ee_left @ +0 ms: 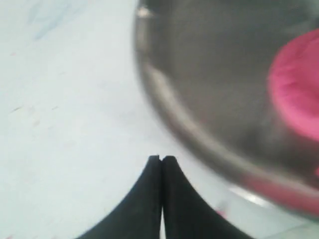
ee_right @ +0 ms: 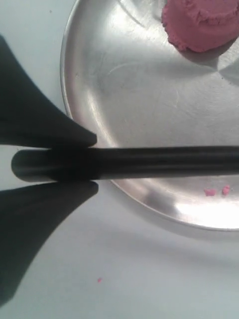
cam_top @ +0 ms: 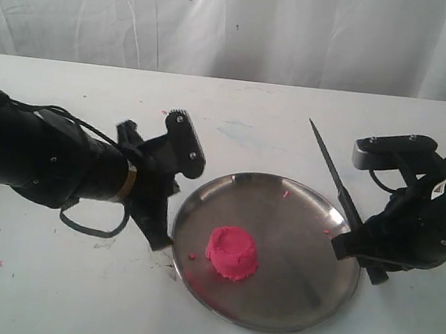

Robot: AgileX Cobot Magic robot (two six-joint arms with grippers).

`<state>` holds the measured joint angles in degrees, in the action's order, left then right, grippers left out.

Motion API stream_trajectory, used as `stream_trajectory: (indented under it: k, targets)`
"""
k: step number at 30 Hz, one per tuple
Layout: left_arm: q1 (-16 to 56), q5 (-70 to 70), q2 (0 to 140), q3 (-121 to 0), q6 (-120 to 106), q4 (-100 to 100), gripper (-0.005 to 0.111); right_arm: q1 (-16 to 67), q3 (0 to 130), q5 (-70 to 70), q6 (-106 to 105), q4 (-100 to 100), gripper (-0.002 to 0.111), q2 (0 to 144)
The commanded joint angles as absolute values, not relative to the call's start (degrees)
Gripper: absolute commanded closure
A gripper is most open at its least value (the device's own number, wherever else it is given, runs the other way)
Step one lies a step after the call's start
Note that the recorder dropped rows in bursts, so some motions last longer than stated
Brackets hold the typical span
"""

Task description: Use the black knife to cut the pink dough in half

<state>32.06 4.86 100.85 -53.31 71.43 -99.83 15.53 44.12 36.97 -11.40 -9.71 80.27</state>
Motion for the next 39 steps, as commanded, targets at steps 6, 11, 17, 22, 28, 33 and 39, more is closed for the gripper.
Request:
stream_trajectory:
  k: [6, 11, 17, 22, 28, 33, 39]
  targets:
    - [32.70, -27.40, 99.60, -62.98, 10.47, -36.94, 0.107, 15.57, 43.98, 36.16, -11.07, -10.62, 0.108, 80.25]
    - [32.70, -29.60, 99.60, -67.47, -19.37, -3.23, 0.107, 15.57, 43.98, 36.32, -11.07, -10.50, 0.108, 80.25]
    - [32.70, -24.80, 99.60, -63.66, -27.69, 1.00, 0.107, 15.57, 43.98, 36.32, -11.07, -10.50, 0.108, 80.25]
    - [32.70, -15.96, 99.60, -60.05, -34.29, 5.16, 0.107, 15.57, 43.98, 36.32, -11.07, -11.11, 0.108, 80.25]
    - [33.37, -13.71, 100.91, -59.29, -44.02, 16.22, 0.107, 15.57, 43.98, 36.32, -11.07, -12.61, 0.108, 80.25]
    - [35.73, -13.66, 104.10, -59.29, -57.27, 23.60, 0.107, 15.57, 43.98, 36.32, -11.44, -12.62, 0.108, 80.25]
    - [36.07, -13.36, 106.02, -59.39, -58.24, 23.85, 0.107, 15.57, 43.98, 36.22, -11.53, -12.62, 0.108, 80.25]
